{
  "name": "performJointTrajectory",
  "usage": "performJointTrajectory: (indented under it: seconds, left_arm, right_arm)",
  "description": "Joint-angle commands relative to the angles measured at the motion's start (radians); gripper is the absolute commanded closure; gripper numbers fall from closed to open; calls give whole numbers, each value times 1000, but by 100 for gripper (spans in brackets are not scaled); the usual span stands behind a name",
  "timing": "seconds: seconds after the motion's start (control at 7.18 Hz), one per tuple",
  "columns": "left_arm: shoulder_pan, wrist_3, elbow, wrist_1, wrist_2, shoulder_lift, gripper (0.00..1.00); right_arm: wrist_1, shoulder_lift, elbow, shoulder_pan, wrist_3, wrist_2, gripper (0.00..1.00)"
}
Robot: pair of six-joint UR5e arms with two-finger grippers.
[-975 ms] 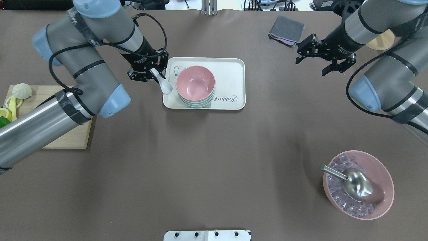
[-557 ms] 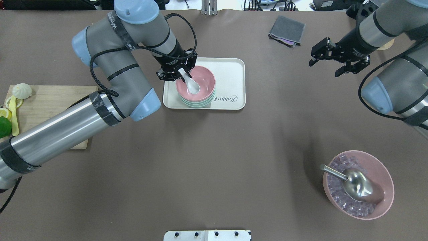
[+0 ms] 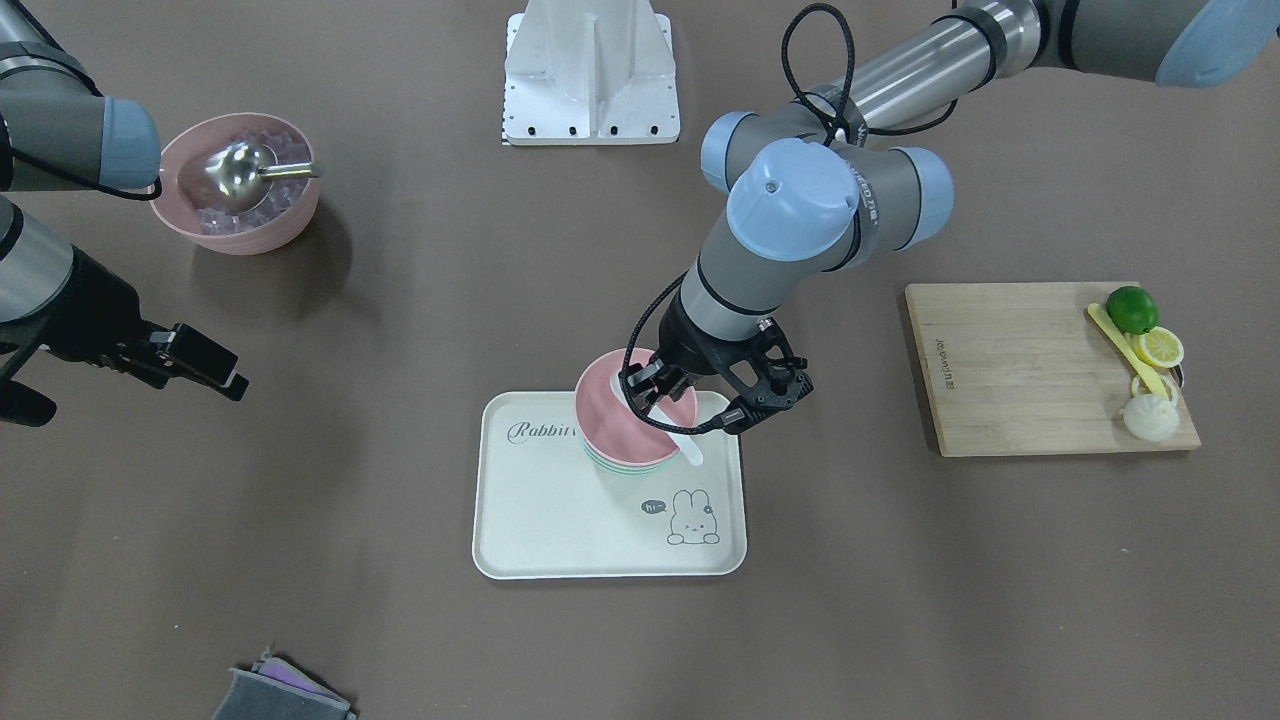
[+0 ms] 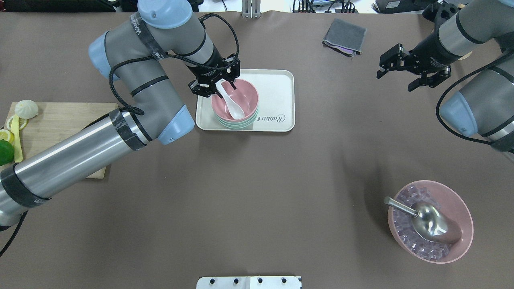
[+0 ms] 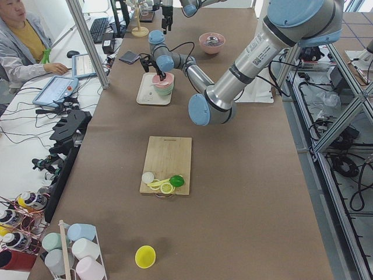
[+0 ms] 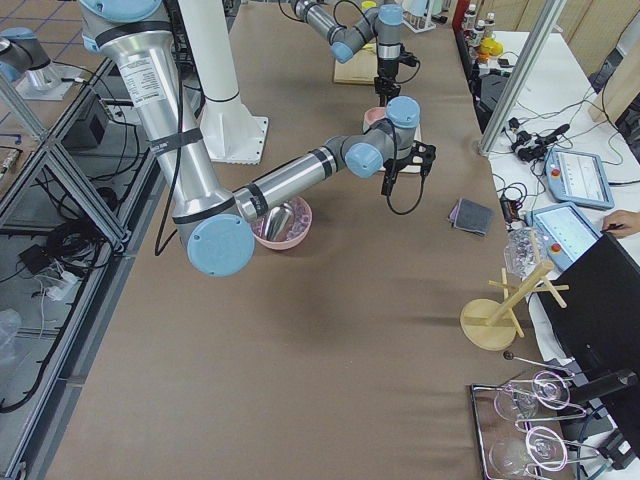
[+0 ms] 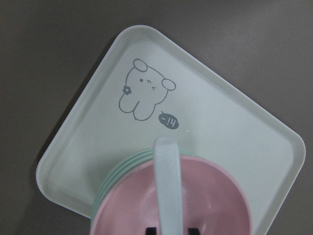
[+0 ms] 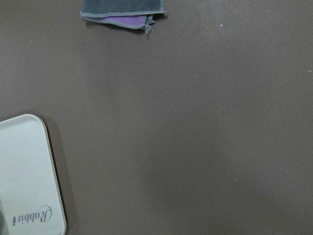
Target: Stack pink bowl on green and place spoon
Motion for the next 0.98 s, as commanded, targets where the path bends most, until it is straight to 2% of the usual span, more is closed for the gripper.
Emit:
performJointTrajectory:
  seconds: [0.0, 0.14, 0.28, 0.42, 0.56, 0.7, 0.84]
  left_arm:
    - [-43, 2, -129, 80, -9, 102, 2]
    - [-63, 31, -293, 146, -11, 242, 2]
    - [-96, 106, -404, 213, -11, 336, 2]
    - [-128, 261, -493, 305, -2, 401, 2]
    - [-172, 477, -585, 367, 3, 505, 2]
    - [-227, 708, -651, 366, 2, 641, 2]
    - [-307, 958, -678, 363, -6, 749, 2]
  right_arm:
    - [-1, -19, 2, 5, -6, -1, 0]
    - [-1, -22, 2, 9, -18, -1, 0]
    - [-1, -36, 2, 25, -34, -1, 0]
    - [-1, -77, 2, 54, -125, 0, 0]
    - [-1, -129, 1, 103, -250, 8, 0]
    - [-2, -181, -3, 147, -369, 11, 0]
    - [-4, -224, -7, 190, -470, 8, 0]
